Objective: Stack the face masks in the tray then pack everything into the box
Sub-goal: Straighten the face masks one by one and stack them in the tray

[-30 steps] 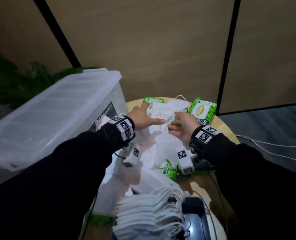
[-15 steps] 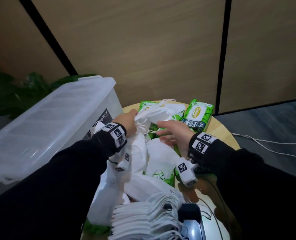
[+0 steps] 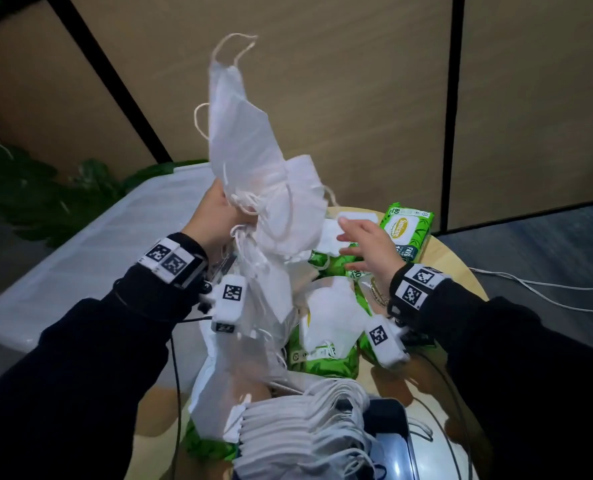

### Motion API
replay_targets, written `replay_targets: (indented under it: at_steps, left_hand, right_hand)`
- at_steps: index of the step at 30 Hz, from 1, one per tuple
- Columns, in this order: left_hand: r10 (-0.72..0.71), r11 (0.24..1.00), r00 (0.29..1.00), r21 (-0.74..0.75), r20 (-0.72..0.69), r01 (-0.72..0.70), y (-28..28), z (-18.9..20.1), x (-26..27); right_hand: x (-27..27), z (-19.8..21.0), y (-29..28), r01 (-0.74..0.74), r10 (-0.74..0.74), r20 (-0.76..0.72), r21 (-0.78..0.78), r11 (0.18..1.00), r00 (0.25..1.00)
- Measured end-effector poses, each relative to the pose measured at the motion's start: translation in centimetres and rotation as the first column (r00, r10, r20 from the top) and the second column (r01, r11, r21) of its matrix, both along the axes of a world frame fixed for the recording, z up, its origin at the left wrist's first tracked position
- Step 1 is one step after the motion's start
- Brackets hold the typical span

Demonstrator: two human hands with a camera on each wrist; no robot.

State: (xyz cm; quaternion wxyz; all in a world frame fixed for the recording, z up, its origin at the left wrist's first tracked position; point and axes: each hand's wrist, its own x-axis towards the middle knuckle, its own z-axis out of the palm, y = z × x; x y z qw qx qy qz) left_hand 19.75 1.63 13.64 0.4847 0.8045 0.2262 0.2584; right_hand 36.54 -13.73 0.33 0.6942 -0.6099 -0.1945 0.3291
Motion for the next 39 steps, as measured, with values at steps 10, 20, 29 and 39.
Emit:
replay_targets:
  at_steps: [10, 20, 29, 39]
  left_hand:
    - [-0.048, 0.945, 0.795, -0.286, -0.605, -0.161, 1.6, -8.7, -1.8]
    - [0.015, 0.795, 0.863, 0.53, -0.504, 0.296, -1.1, -8.7, -1.9]
    - [0.106, 0.684, 0.488, 0.419, -0.867, 0.597, -1.2, -9.4, -2.3]
    - [0.26, 0.955, 0.925, 0.217, -0.276, -0.204, -1.1, -6.1, -9.9]
  right_hand:
    - [0.1, 0.5, -1.9, -0.031, 0.03, -0.01, -0.083, 0.996, 1.0]
    - [0.6, 0.7, -1.9, 0.214, -0.121, 0.307, -0.29, 0.933, 0.944]
    - [1.9, 0.5, -3.6, 0.053, 0.078, 0.275, -0.438, 0.898, 0.958]
    - [-1.0, 3.4, -5.6, -0.067, 0.144, 0.209, -0.337, 0.939, 0.967]
